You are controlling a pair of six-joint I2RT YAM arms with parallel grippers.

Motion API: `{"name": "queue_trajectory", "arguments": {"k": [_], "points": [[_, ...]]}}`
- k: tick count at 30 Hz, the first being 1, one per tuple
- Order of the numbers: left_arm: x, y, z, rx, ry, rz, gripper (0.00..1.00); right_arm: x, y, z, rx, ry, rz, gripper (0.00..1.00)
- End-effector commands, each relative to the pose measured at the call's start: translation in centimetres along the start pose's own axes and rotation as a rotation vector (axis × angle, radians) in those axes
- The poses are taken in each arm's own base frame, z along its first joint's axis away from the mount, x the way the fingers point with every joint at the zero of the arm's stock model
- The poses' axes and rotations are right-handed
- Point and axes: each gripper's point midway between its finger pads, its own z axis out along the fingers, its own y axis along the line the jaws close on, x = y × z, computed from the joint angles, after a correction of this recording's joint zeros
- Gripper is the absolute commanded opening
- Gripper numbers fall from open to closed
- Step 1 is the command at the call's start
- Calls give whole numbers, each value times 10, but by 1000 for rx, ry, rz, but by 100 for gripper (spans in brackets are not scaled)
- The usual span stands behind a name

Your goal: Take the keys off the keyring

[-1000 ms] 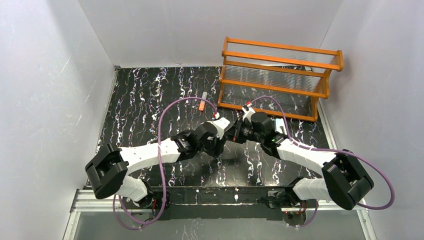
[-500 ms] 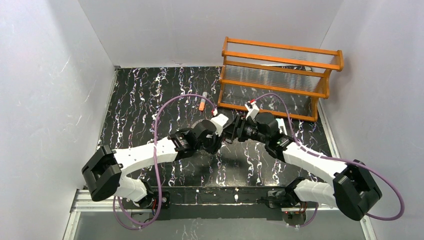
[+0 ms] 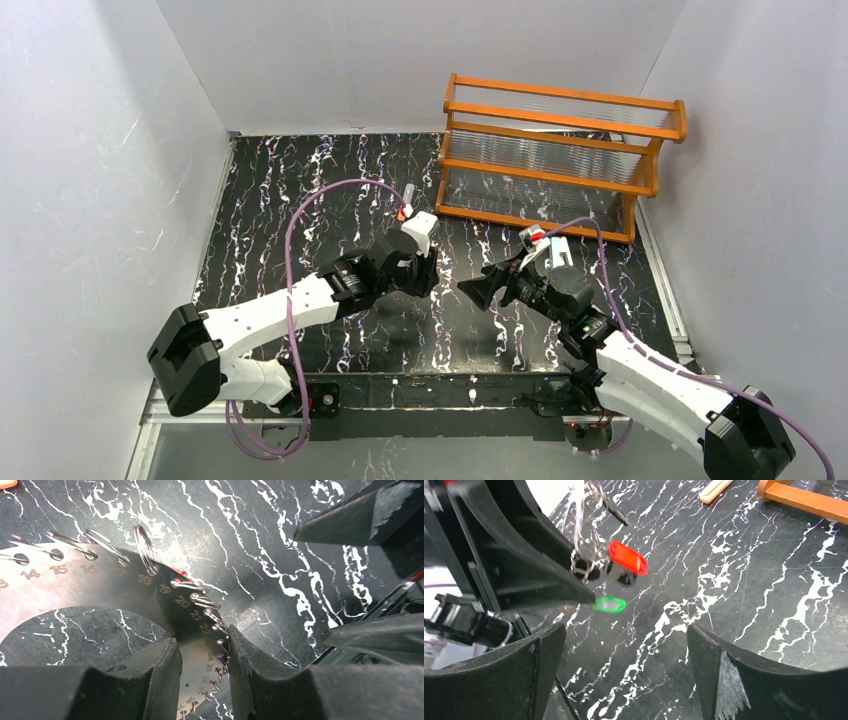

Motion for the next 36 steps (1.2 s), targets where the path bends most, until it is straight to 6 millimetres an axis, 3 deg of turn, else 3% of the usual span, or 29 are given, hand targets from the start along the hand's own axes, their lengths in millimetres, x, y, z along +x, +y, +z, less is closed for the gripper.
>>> {"name": "queue_trajectory", "arguments": {"k": [1, 9, 16, 27, 36], "points": [[-49, -17, -23, 74, -138, -88, 0, -19, 20, -6, -122, -101, -186, 99], [-69, -28, -34, 168, -176, -115, 0, 9, 49, 0, -380, -30, -285, 99], [-82, -44, -53, 291, -202, -108, 0, 27, 59, 11, -513, 32, -284, 95], [-88, -58, -72, 378, -216, -61, 0, 24, 75, 22, -645, 33, -308, 92], [-91, -63, -72, 405, -218, -74, 0, 15, 84, 24, -690, -1, -313, 83]]}}
